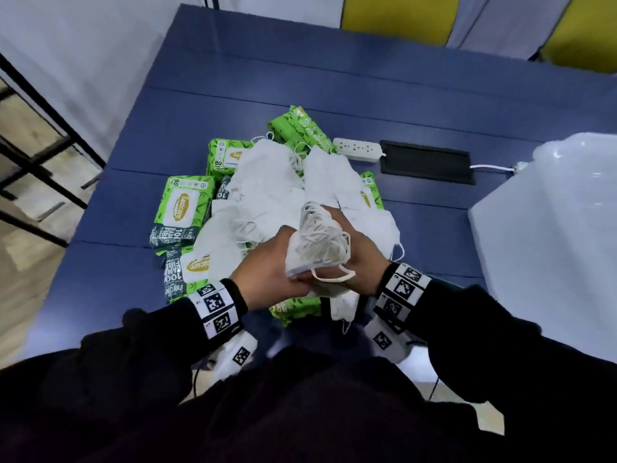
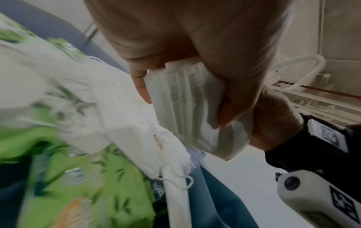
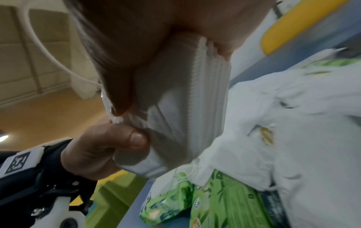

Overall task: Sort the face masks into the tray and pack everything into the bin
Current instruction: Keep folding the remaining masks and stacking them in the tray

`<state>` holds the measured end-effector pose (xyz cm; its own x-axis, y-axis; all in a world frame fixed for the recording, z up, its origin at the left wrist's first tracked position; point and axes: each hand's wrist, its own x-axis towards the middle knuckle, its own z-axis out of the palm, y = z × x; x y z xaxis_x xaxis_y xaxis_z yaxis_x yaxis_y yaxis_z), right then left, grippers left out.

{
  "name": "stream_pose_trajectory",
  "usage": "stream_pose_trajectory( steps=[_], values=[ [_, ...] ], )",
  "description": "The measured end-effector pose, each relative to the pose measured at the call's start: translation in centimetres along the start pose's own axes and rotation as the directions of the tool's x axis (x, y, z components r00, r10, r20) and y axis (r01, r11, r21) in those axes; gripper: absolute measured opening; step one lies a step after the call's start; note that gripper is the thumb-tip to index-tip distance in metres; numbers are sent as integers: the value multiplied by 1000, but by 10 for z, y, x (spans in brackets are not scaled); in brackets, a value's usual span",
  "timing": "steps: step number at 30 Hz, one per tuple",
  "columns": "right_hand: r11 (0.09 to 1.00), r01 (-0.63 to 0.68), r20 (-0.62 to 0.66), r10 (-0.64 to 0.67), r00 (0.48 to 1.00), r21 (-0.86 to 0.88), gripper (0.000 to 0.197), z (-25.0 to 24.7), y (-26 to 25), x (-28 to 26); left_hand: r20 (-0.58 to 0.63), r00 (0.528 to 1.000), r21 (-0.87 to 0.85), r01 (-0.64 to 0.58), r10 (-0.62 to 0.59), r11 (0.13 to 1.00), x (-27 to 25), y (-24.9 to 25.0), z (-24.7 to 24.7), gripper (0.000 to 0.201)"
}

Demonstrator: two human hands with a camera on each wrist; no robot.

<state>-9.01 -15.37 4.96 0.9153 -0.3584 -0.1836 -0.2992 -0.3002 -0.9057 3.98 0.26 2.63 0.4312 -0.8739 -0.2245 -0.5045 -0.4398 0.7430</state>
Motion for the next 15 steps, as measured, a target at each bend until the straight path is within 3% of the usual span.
stream_pose_trajectory(
  steps=[2,5,9,13,15],
  values=[
    [998,24,-129,-17,991,57,94,-16,7,-16,86,996,47,-35,31,998,15,22,5,90],
    [985,16,-232,24,972,169,74,-42,11,-38,181,981,117,-91,68,989,35,47,21,85],
    [921,-6,-387,169,907,389,58,-94,27,-67,322,941,236,-186,104,954,53,68,43,85],
    [863,-214,-259,360,896,458,52,-139,48,-101,431,894,302,-269,120,915,66,84,64,89],
    [886,-244,-224,350,909,395,64,-151,58,-116,462,878,354,-312,125,882,72,98,73,81]
  ],
)
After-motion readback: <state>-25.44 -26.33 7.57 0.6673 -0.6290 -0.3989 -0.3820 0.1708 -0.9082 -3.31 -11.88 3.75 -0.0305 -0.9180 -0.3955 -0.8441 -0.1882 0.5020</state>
